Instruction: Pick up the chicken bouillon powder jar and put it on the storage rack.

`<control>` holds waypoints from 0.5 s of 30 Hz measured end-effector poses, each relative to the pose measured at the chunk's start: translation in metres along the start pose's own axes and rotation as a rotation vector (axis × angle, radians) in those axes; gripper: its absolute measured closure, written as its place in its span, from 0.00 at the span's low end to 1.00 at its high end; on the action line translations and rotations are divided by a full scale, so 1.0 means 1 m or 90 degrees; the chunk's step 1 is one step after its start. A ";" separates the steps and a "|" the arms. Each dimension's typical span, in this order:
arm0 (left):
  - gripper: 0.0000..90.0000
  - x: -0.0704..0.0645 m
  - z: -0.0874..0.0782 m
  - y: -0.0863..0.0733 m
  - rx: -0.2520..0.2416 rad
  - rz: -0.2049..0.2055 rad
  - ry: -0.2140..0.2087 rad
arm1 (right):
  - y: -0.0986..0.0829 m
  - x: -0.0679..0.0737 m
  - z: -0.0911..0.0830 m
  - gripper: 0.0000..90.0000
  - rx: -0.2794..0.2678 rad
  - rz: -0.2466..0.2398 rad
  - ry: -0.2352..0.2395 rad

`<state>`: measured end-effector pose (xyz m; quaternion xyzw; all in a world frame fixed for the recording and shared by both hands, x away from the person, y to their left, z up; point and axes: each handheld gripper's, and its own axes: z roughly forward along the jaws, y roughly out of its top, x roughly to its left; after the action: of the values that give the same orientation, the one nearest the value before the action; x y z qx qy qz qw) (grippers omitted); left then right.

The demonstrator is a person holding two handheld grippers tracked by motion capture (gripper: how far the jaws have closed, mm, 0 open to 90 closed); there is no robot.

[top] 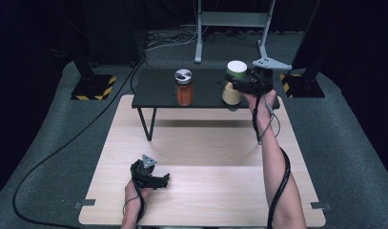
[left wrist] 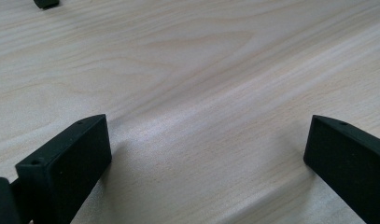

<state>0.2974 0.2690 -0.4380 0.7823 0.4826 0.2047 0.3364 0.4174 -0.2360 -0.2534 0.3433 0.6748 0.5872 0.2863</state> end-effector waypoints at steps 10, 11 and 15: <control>0.00 0.000 0.000 0.000 0.000 0.001 0.000 | 0.010 -0.002 0.000 0.35 0.024 0.000 0.004; 0.00 0.000 0.000 0.000 0.000 0.001 0.000 | 0.012 -0.003 0.000 0.31 0.031 0.007 0.009; 0.00 0.000 0.000 0.000 0.000 0.001 0.000 | 0.022 0.006 -0.001 0.10 0.073 0.011 -0.011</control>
<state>0.2975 0.2691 -0.4380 0.7826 0.4820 0.2054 0.3361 0.4155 -0.2305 -0.2309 0.3703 0.7019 0.5468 0.2669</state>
